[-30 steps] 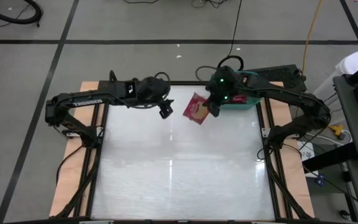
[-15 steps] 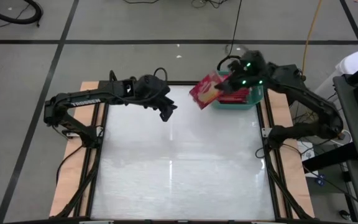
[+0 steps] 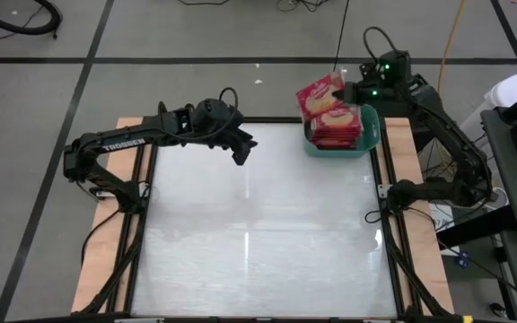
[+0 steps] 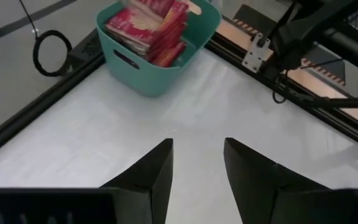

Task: Sort popcorn bags into baskets
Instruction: Put the red popcorn bag into the green bin

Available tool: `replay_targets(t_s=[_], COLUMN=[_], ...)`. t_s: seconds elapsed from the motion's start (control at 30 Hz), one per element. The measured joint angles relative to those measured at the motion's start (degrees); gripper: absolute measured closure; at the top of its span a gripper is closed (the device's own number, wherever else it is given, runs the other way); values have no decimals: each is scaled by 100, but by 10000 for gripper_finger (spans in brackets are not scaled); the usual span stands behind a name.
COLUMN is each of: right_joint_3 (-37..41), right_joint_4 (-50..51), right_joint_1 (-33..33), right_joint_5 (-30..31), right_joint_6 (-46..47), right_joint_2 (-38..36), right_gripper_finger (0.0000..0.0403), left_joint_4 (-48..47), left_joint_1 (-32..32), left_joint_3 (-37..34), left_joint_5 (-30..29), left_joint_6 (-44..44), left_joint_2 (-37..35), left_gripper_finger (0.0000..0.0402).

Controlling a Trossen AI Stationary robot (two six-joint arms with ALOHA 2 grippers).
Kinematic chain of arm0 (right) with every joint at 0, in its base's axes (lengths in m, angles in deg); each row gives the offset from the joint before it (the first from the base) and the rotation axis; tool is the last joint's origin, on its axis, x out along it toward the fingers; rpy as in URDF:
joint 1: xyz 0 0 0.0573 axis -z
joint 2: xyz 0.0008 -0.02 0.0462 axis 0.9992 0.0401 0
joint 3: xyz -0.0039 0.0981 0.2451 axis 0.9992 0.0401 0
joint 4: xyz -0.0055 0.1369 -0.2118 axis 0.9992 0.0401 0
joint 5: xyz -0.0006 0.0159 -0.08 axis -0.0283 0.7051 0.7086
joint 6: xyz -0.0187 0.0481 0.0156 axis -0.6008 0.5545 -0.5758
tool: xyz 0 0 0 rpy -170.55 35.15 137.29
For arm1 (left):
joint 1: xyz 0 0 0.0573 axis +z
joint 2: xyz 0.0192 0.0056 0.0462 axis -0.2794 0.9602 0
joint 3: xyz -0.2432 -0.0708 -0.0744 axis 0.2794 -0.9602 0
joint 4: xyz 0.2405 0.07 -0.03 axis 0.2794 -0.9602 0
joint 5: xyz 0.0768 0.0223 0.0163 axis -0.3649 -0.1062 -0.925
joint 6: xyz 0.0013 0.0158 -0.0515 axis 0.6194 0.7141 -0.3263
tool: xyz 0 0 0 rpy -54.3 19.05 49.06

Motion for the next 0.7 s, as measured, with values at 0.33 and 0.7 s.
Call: replay_targets(t_s=[0.33,0.7], right_joint_3=[0,-2], right_joint_4=[158,321], right_joint_1=[557,882], right_joint_5=[161,203], right_joint_6=[298,81], right_joint_2=[79,421], right_gripper_finger=[397,397], left_joint_4=[12,92], left_joint_1=[255,505], left_joint_3=[0,0], left_joint_5=[1,1], left_joint_6=[30,37], left_joint_2=[0,2], left_gripper_finger=[257,257])
